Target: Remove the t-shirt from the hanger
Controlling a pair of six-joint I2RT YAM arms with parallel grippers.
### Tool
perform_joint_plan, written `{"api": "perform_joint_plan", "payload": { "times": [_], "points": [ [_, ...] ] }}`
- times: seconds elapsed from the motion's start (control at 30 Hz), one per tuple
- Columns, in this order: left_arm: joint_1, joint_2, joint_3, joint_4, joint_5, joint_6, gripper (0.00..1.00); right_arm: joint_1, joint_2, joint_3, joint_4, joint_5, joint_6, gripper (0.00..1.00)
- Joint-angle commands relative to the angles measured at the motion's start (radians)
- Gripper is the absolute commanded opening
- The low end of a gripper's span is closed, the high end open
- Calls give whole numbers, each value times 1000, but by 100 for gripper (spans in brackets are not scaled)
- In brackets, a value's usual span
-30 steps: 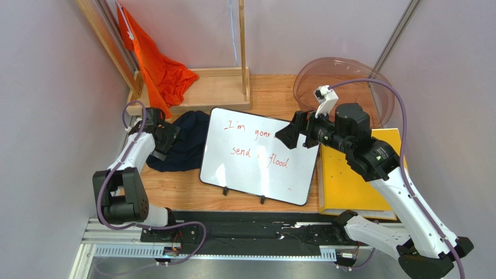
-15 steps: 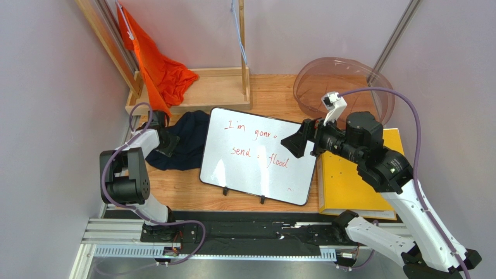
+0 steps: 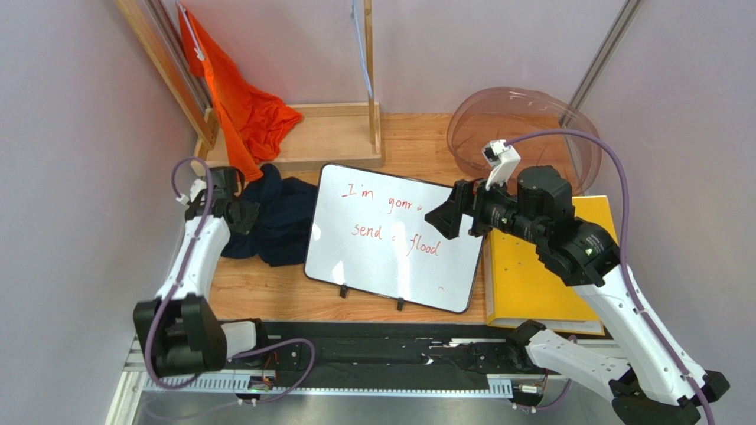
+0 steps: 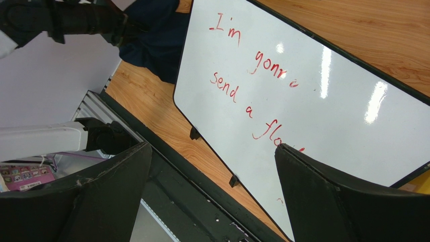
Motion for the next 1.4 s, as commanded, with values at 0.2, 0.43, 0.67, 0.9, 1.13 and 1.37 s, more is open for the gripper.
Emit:
{"api": "perform_joint_plan", "payload": {
  "times": [0.2,0.43,0.67,0.9,1.13,1.37],
  "points": [
    [6,-451,177,-60,19,106,0,15,38,7,58,-46,-9,100],
    [6,-547,271,5,220,115,0,38,75,10,122,-55,-5,100],
    [-9,-489,310,95,540,35,0,106,138,-4,289,-76,-32,100],
    [-175,-466,366,126,595,6,0,218,292,80,432,-92,-120,100],
    [-264,-495,388,137,622,-83,0,350,423,200,522,-29,-239,100],
    [-276,-506,357,184,715,-158,0,397,527,246,654,13,-311,100]
  ]
}}
